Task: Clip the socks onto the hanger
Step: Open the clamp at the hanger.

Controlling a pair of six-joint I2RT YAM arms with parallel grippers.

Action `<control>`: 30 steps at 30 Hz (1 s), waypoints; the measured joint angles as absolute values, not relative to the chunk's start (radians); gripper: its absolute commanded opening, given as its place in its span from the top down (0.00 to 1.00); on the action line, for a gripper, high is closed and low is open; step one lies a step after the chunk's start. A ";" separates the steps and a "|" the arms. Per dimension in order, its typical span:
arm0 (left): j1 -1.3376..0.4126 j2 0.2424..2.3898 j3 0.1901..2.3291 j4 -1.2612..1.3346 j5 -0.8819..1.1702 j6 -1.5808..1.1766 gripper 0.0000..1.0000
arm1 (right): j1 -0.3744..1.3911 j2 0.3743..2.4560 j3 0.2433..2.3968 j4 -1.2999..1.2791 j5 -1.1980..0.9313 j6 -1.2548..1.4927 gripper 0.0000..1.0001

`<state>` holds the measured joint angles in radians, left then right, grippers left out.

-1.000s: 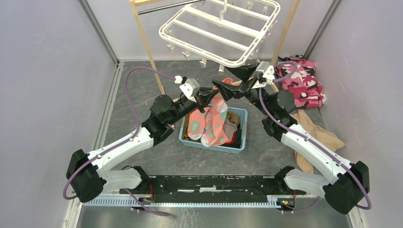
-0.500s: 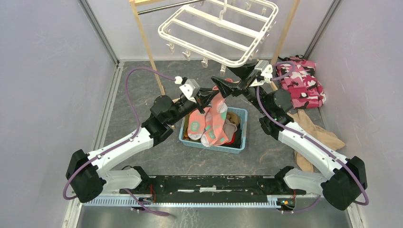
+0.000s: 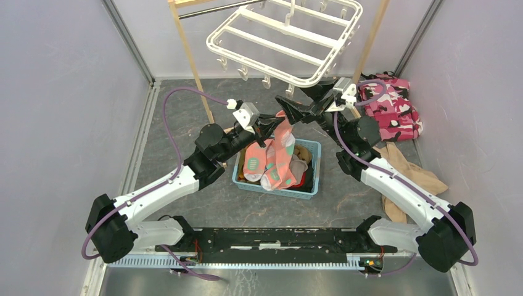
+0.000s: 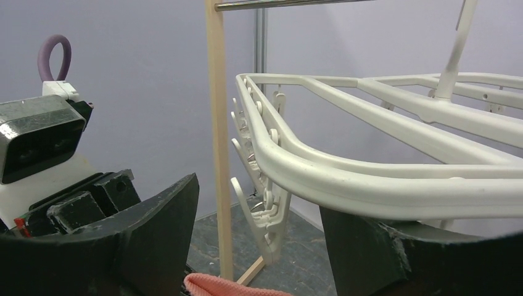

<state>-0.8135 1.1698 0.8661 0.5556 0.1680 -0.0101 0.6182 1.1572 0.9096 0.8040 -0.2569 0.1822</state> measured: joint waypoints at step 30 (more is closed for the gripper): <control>-0.813 1.170 0.866 0.556 0.168 -0.010 0.98 | 0.620 1.162 0.935 0.792 -0.284 0.155 0.72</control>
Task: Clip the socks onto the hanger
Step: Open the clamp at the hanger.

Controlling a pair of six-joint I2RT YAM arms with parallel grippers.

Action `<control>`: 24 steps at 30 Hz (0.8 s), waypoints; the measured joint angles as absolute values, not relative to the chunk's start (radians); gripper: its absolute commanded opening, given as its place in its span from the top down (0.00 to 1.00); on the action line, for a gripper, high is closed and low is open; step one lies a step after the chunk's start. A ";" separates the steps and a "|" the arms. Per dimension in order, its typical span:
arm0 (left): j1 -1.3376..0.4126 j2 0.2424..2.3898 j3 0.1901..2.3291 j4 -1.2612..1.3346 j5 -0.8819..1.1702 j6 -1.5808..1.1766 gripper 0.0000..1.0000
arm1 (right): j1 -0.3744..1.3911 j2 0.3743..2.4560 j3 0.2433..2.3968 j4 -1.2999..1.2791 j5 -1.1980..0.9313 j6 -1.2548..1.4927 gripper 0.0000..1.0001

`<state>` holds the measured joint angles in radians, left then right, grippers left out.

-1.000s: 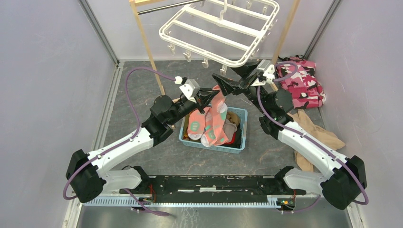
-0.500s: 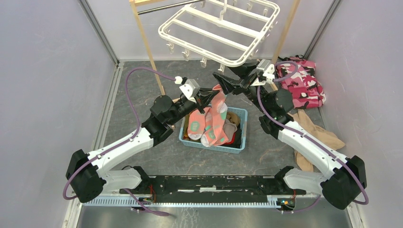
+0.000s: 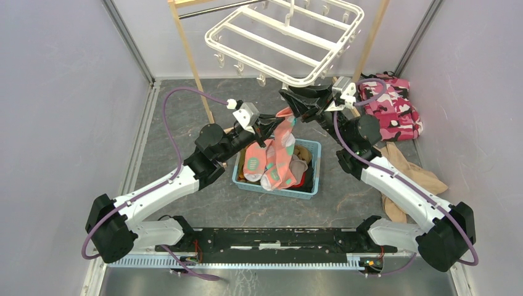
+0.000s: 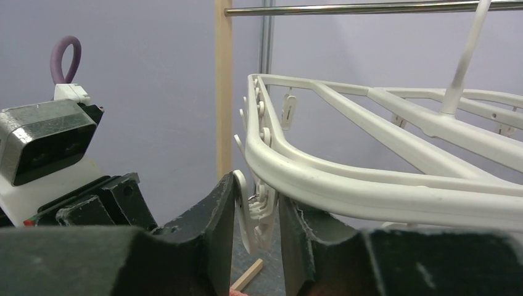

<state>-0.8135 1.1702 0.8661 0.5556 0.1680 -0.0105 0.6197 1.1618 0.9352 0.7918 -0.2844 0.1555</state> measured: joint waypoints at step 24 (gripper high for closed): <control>-0.749 1.127 0.878 0.465 0.158 0.046 0.98 | 0.620 1.164 0.960 0.744 -0.313 0.149 0.95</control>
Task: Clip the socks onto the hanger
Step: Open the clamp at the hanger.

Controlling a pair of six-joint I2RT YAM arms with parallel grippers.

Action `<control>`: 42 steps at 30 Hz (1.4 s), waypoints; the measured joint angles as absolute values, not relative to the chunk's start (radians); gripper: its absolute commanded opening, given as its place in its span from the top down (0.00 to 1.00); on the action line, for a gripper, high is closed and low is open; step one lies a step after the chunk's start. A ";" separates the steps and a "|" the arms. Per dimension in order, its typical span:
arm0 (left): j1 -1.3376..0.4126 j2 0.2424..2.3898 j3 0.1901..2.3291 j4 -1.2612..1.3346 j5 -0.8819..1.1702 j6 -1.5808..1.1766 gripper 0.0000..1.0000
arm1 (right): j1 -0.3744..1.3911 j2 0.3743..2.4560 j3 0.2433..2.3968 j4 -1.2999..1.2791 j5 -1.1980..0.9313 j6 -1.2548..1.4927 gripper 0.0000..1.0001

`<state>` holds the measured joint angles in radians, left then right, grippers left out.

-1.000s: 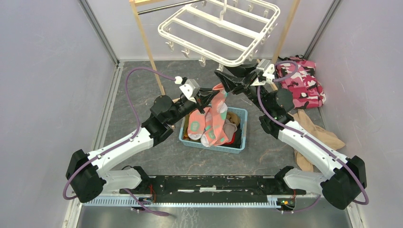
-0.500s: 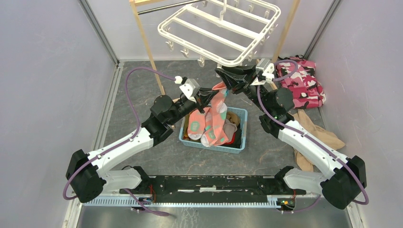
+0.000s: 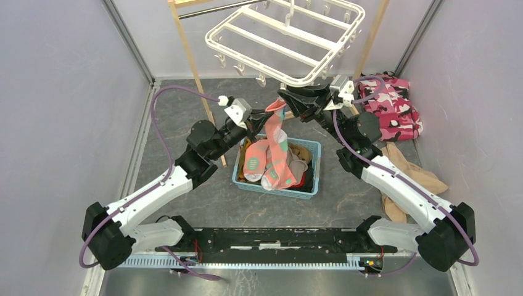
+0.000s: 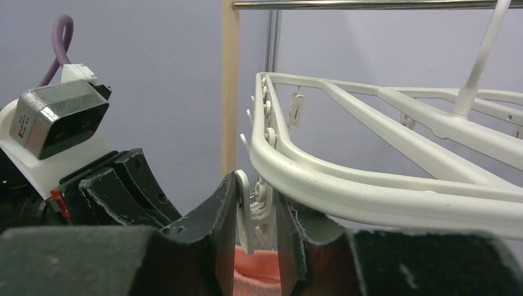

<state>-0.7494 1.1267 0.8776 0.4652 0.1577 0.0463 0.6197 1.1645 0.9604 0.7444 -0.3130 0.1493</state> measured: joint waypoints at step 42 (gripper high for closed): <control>-0.741 1.104 0.876 0.511 0.132 -0.011 0.98 | 0.656 1.190 1.077 0.495 -0.084 0.082 1.00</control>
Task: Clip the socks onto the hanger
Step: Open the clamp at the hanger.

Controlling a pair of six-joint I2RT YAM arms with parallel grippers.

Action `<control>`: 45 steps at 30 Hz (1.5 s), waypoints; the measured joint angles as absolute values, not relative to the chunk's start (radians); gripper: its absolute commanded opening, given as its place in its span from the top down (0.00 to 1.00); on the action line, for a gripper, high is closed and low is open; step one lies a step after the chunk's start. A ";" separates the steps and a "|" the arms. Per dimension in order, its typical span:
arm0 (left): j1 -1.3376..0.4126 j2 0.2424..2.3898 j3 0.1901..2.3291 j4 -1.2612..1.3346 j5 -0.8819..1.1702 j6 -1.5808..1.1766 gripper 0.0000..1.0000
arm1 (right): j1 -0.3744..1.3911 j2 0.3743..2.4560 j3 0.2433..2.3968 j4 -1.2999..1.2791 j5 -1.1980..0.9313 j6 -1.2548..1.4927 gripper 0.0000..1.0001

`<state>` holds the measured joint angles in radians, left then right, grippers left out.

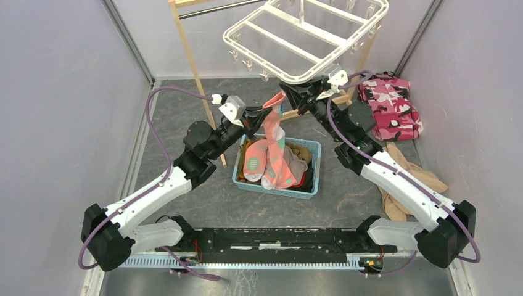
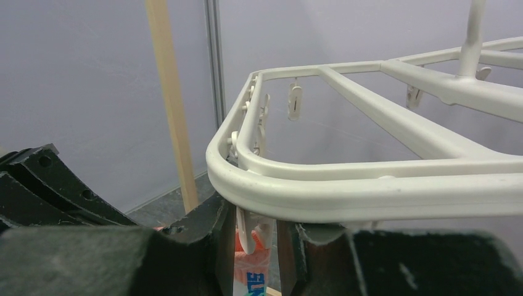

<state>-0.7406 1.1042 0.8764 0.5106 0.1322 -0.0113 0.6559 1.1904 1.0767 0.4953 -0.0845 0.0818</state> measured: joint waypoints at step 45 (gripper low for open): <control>-0.742 1.121 0.878 0.505 0.124 -0.012 0.98 | 0.693 1.209 1.124 0.430 0.052 0.055 1.00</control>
<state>-0.7418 1.1213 0.8780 0.5045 0.1238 -0.0120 0.6933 1.2095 1.1236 0.4305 0.0521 0.0551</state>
